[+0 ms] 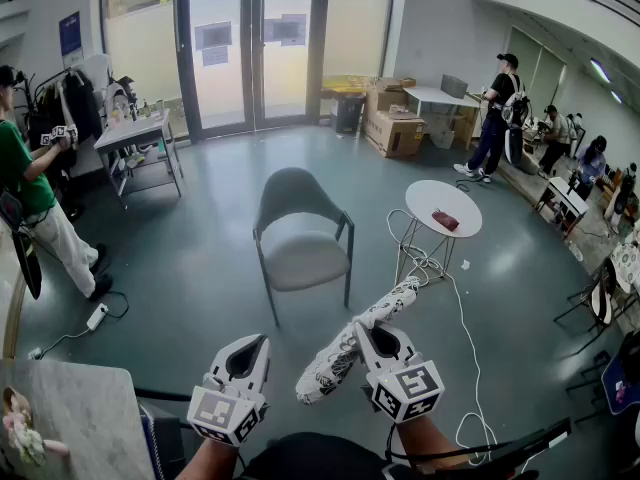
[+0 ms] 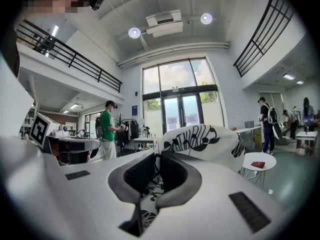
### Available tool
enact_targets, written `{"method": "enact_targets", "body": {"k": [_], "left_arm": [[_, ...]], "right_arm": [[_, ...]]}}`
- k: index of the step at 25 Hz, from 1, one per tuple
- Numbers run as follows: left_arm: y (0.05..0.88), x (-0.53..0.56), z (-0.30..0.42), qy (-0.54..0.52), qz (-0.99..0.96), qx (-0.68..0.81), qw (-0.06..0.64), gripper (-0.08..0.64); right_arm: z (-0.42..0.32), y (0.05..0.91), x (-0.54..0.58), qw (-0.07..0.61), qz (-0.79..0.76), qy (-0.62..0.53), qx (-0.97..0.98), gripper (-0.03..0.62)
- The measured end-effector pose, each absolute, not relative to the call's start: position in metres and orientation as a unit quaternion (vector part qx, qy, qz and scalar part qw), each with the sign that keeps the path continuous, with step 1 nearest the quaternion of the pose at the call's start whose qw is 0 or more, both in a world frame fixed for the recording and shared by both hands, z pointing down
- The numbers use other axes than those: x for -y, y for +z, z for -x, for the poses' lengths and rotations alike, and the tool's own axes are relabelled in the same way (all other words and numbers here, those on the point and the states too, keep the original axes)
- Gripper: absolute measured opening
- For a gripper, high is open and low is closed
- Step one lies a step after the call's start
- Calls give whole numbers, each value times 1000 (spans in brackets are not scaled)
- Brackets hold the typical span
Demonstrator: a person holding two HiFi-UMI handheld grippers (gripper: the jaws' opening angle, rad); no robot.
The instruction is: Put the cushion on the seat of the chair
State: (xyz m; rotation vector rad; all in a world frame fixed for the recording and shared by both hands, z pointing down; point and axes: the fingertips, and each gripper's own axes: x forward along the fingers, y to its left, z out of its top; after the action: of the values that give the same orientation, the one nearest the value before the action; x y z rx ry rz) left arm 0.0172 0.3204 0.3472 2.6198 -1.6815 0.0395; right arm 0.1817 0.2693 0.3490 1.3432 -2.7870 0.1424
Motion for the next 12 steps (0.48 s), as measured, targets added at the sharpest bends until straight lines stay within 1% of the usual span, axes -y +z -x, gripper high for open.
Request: {"method": "enact_targets", "body": {"k": [5,12], "left_arm": [[348,-325,-12,17,-846,532,10,8],[353,-330,-7,19,-849,527,26,8]], "right_arm": [[-176,348,-275,26,-437,38,898,26],[-174,351,-281,31,-444,41,895,26]]}}
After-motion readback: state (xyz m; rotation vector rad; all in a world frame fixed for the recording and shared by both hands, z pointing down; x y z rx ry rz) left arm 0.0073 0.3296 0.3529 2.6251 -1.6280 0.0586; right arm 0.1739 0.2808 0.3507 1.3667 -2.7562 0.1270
